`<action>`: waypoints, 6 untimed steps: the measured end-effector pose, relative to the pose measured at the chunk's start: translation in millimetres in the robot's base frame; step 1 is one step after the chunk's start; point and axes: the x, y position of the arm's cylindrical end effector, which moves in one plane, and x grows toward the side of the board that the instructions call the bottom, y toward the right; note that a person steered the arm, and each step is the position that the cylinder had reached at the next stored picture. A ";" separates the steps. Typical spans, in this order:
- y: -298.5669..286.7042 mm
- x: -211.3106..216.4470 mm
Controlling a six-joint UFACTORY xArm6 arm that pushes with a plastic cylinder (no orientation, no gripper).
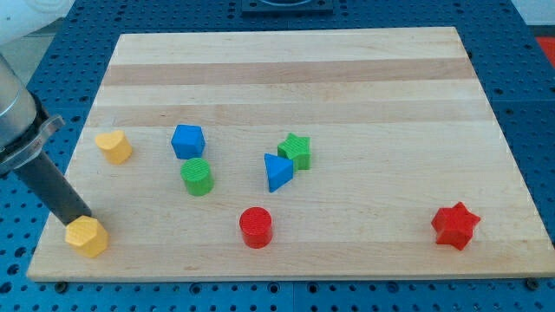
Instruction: Move your arm closer to yellow heart
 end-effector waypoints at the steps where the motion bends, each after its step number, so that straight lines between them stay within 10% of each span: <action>1: 17.5 -13.3; 6: 50.5 -70.0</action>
